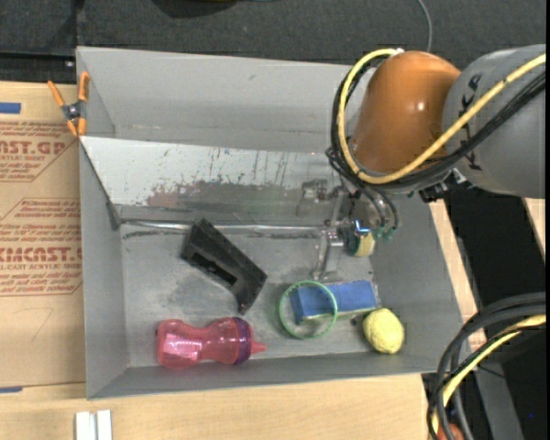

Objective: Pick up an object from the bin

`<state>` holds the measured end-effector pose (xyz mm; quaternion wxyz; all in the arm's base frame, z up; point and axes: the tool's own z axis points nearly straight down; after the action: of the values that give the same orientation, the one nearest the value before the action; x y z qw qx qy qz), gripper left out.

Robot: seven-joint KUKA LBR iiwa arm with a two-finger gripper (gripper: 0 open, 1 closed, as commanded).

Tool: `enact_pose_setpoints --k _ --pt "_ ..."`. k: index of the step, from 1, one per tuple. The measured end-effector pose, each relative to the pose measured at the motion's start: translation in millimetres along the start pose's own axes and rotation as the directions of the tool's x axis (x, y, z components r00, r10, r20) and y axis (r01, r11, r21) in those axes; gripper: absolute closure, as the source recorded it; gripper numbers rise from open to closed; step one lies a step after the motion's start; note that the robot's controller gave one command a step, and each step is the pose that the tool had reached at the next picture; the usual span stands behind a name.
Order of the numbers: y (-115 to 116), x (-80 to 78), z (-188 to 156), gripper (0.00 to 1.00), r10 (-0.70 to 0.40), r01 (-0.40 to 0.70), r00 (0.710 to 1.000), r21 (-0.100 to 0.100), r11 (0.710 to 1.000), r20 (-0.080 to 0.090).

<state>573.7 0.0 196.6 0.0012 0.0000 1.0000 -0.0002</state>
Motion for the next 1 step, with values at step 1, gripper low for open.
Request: enact_pose_setpoints --k 1 --pt "0.0 0.0 0.0 0.0 0.0 0.0 1.0 0.0 1.0 0.0"
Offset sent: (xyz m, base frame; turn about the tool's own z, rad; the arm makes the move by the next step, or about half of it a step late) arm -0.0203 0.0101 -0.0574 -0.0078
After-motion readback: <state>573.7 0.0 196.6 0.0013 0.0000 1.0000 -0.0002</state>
